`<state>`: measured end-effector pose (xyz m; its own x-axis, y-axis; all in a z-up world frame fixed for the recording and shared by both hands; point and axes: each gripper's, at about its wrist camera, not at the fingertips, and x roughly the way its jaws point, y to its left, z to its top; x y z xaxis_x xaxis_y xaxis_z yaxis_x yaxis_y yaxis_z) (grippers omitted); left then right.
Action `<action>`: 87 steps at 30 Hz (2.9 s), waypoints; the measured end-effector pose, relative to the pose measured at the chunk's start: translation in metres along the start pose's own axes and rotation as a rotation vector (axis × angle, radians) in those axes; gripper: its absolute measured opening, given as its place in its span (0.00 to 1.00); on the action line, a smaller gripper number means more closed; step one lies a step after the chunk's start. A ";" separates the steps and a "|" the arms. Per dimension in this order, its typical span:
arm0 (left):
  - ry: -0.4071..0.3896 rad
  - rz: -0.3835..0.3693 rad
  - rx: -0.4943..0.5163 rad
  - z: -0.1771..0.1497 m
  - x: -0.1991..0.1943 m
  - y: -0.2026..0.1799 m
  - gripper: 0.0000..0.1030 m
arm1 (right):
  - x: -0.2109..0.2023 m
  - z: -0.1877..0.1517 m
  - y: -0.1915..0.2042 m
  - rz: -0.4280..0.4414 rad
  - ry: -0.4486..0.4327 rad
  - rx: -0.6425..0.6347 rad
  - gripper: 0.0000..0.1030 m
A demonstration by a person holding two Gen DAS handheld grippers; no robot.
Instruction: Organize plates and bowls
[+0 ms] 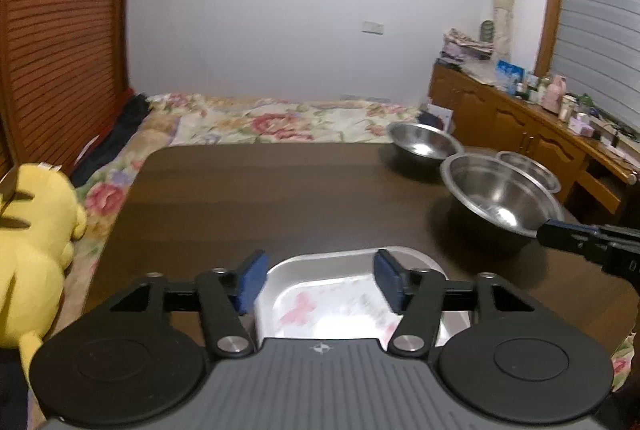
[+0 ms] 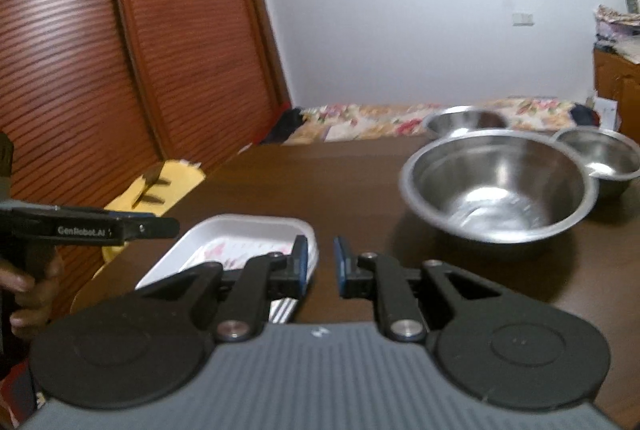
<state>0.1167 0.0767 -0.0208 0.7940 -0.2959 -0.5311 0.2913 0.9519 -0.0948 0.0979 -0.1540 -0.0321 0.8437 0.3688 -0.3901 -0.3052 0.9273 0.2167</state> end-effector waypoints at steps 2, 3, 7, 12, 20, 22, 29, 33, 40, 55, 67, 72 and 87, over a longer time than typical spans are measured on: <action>-0.009 -0.014 0.017 0.006 0.005 -0.009 0.71 | -0.008 0.005 -0.009 -0.015 -0.024 0.010 0.16; -0.014 -0.022 0.027 0.009 0.007 -0.015 0.72 | -0.012 0.008 -0.015 -0.024 -0.036 0.018 0.16; -0.030 -0.054 0.062 0.018 0.018 -0.038 0.87 | -0.026 0.016 -0.036 -0.078 -0.075 0.007 0.38; -0.042 -0.104 0.087 0.027 0.037 -0.064 0.91 | -0.035 0.022 -0.061 -0.132 -0.115 0.018 0.61; -0.028 -0.151 0.096 0.039 0.071 -0.088 0.91 | -0.029 0.029 -0.084 -0.187 -0.130 0.034 0.72; -0.029 -0.147 0.091 0.042 0.077 -0.090 0.92 | -0.028 0.029 -0.088 -0.199 -0.130 0.037 0.77; -0.017 -0.144 0.104 0.045 0.095 -0.093 0.92 | -0.020 0.024 -0.103 -0.225 -0.104 0.043 0.81; -0.004 -0.148 0.109 0.046 0.104 -0.096 0.92 | -0.012 0.023 -0.113 -0.229 -0.086 0.055 0.81; 0.024 -0.167 0.124 0.046 0.118 -0.103 0.82 | 0.006 0.021 -0.124 -0.256 -0.039 0.046 0.80; 0.105 -0.186 0.092 0.045 0.137 -0.108 0.33 | 0.027 0.017 -0.140 -0.220 0.033 0.154 0.54; 0.107 -0.187 0.101 0.043 0.135 -0.110 0.24 | 0.027 0.016 -0.140 -0.219 0.024 0.165 0.28; 0.081 -0.195 0.114 0.043 0.122 -0.111 0.24 | 0.023 0.014 -0.145 -0.195 0.003 0.204 0.27; 0.024 -0.242 0.119 0.040 0.072 -0.113 0.24 | -0.019 0.022 -0.124 -0.177 -0.060 0.174 0.26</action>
<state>0.1619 -0.0556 -0.0149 0.6812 -0.5100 -0.5253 0.5328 0.8374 -0.1220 0.1292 -0.2776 -0.0313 0.9034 0.1928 -0.3831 -0.0743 0.9501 0.3028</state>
